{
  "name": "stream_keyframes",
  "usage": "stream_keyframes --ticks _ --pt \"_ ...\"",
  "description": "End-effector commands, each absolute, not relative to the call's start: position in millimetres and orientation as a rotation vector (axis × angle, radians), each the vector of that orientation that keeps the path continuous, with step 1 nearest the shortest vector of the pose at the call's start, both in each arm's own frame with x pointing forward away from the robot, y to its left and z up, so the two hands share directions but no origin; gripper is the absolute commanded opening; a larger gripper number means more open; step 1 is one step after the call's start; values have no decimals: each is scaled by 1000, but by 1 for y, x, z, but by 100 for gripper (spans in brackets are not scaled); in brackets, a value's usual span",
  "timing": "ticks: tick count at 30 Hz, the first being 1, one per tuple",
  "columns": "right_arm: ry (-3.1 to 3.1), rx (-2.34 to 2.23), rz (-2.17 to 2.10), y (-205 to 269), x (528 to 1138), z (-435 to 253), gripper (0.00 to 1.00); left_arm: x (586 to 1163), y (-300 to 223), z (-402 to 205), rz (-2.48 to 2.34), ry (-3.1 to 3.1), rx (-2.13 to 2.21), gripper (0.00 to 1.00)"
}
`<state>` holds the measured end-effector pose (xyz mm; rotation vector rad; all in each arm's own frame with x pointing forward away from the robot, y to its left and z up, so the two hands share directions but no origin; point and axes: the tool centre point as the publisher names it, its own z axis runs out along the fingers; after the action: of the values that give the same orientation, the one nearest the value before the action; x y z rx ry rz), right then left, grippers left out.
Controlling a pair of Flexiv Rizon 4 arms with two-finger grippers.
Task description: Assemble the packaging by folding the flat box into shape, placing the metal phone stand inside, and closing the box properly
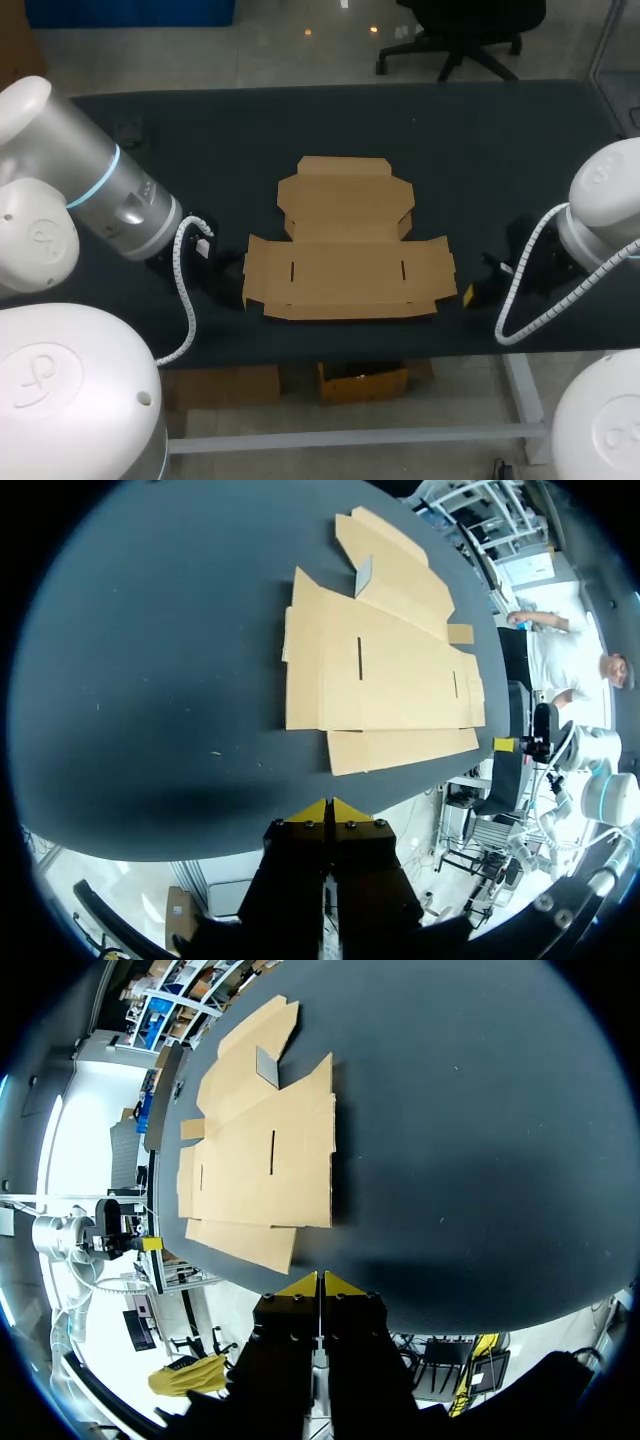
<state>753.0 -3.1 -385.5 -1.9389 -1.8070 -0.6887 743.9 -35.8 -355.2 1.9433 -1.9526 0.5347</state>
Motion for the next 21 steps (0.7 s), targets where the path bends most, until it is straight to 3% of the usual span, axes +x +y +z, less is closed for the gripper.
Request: stream_keyframes --ticks 1,21 --pt "-1802 -1926 -693 1 759 -394 0 747 -37 -365 540 -1943 1934 0" --pt "-1807 -1917 -698 10 762 -401 0 746 -43 -384 507 -1911 1951 0"
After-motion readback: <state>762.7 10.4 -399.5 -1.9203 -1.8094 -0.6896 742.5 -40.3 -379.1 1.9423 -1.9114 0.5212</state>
